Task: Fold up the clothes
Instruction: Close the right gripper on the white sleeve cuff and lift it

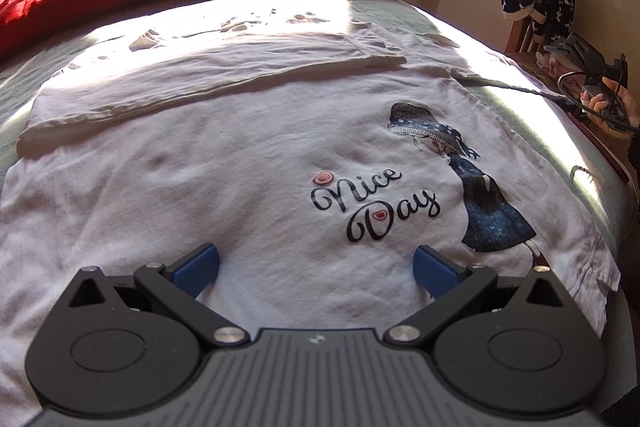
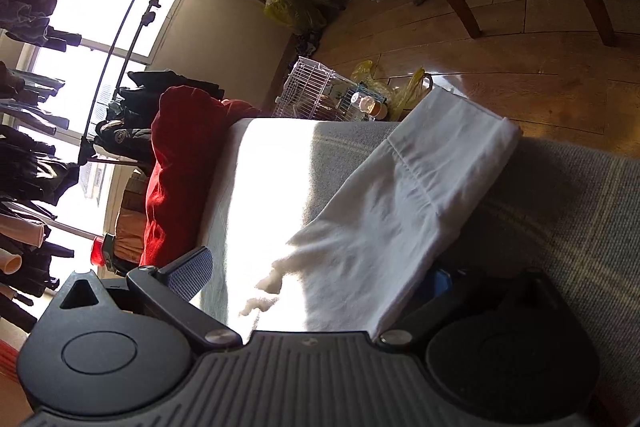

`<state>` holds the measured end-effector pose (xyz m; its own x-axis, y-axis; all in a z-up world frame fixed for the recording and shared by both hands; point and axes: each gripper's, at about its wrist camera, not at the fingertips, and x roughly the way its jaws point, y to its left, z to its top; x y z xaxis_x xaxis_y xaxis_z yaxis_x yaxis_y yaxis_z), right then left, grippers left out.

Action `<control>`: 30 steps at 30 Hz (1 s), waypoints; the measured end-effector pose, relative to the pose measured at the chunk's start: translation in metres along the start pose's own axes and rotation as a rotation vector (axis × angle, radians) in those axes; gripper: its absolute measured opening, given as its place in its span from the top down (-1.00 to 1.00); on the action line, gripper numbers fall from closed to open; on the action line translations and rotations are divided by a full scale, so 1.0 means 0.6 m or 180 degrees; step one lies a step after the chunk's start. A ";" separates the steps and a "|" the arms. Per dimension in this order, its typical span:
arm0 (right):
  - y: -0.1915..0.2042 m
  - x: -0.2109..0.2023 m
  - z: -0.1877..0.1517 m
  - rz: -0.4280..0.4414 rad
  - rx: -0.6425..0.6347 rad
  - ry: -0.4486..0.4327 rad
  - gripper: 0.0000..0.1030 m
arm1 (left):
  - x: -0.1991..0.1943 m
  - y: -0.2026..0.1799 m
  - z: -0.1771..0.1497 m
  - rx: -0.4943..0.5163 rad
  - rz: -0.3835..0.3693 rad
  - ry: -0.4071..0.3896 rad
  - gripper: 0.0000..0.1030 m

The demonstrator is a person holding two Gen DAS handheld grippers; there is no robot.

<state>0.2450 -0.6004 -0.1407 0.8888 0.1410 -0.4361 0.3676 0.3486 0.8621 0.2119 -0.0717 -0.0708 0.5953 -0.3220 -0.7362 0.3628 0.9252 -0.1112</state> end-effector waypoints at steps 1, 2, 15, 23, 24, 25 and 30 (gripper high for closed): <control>0.002 0.001 0.000 -0.0009 -0.0044 0.0024 -1.00 | 0.000 0.000 0.000 0.0002 0.0001 -0.0005 -0.99; 0.003 0.002 -0.001 -0.0019 -0.0091 0.0048 -1.00 | 0.000 0.000 -0.001 0.0004 0.0002 -0.0009 -0.99; -0.014 0.002 0.023 -0.0076 -0.0171 0.0070 -0.30 | 0.001 -0.001 0.002 0.0013 0.0013 0.0015 -0.99; -0.033 0.002 0.021 -0.0305 -0.0180 0.0076 0.83 | 0.002 -0.003 0.005 0.0015 0.0041 0.0043 -0.99; -0.032 0.002 0.019 -0.0319 -0.0200 0.0075 0.84 | 0.001 -0.003 0.006 0.0015 0.0042 0.0052 -0.99; -0.026 0.002 0.018 -0.0348 -0.0244 0.0076 0.85 | 0.000 -0.003 0.007 0.0017 0.0047 0.0062 -0.99; 0.025 -0.005 0.014 -0.0413 -0.0598 0.0085 0.87 | -0.009 -0.004 0.010 0.0019 0.0086 0.0103 -0.99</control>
<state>0.2502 -0.6030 -0.1242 0.8289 0.1073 -0.5490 0.4188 0.5316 0.7362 0.2120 -0.0734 -0.0628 0.5815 -0.2903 -0.7600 0.3512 0.9322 -0.0873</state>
